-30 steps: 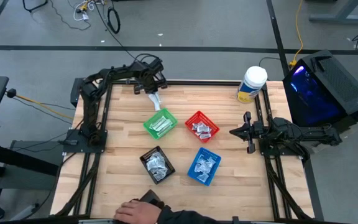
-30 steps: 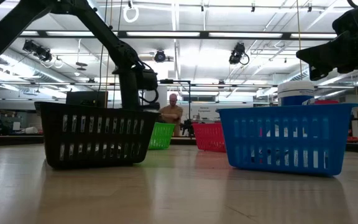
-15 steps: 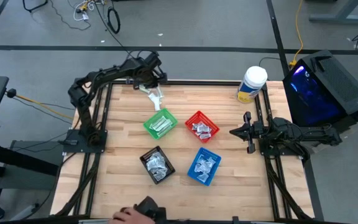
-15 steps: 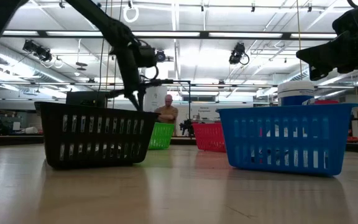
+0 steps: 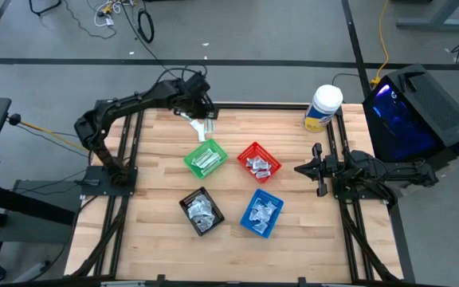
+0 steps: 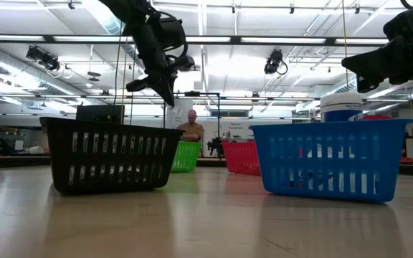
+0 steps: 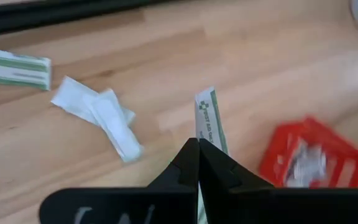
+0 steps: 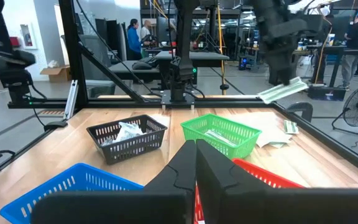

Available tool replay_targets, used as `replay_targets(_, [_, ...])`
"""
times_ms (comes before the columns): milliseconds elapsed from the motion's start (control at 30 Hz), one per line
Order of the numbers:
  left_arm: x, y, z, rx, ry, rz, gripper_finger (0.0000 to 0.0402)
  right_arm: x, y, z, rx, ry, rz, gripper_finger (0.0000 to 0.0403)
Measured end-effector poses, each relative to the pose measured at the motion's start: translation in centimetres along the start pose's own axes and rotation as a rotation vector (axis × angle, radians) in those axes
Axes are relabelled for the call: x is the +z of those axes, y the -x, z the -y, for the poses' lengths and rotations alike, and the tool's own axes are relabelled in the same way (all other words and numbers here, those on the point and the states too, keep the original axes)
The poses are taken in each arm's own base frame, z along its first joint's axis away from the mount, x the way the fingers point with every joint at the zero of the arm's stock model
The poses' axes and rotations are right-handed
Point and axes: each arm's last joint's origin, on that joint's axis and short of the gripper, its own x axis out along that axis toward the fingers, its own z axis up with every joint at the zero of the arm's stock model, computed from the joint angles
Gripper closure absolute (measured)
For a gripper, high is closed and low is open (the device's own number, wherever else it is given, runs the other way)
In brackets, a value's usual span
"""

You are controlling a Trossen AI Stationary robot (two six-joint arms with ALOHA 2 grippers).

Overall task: Pick & Place First Aid Supplies
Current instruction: Put the green bandage pack into the green bin

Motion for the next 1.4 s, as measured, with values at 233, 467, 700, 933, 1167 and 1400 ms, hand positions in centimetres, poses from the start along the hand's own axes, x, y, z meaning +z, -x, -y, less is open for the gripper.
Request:
replay_targets(233, [-2.1,0.2,2.0,-0.073,-0.206,-0.069,0.0399,0.0,0.0,0.0,0.0,0.0,0.0,0.039])
replay_targets(467, [-3.6,0.2,3.0,-0.086,-0.385,-0.122,0.0399,0.0,0.0,0.0,0.0,0.0,0.0,0.039])
replay_targets(700, [-4.7,0.3,3.2,-0.066,-0.475,-0.173,0.0399,0.0,0.0,0.0,0.0,0.0,0.0,0.039])
replay_targets(933, [-5.6,0.3,3.8,-0.073,-0.555,-0.19,0.0399,0.0,0.0,0.0,0.0,0.0,0.0,0.039])
replay_targets(1167, [-6.1,-1.2,4.0,-0.041,-0.568,-0.244,0.0399,0.0,0.0,0.0,0.0,0.0,0.0,0.039])
replay_targets(1400, [-6.6,-3.0,3.8,0.005,-0.569,-0.306,0.0399,0.0,0.0,0.0,0.0,0.0,0.0,0.039])
